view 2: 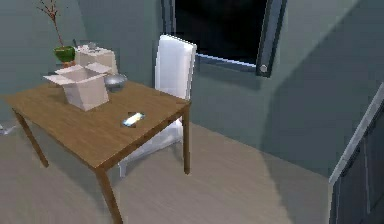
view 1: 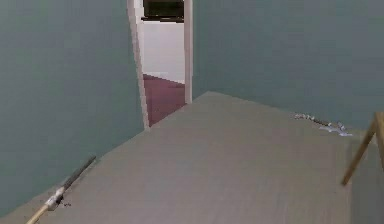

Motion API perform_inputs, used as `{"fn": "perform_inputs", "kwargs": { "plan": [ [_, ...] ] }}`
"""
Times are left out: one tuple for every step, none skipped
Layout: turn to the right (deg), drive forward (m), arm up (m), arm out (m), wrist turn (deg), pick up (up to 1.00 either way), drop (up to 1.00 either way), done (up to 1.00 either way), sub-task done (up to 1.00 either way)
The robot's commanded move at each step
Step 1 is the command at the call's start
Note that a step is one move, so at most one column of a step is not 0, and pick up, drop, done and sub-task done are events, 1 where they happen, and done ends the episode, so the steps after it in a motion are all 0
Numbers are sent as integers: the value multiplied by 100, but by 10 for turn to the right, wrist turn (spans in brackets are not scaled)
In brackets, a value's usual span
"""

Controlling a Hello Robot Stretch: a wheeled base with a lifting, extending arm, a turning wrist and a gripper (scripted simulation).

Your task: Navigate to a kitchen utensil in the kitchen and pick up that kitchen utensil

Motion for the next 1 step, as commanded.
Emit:
{"fn": "perform_inputs", "kwargs": {
  "plan": [
    [0,100,0,0,0,0,0,0,0]
  ]
}}
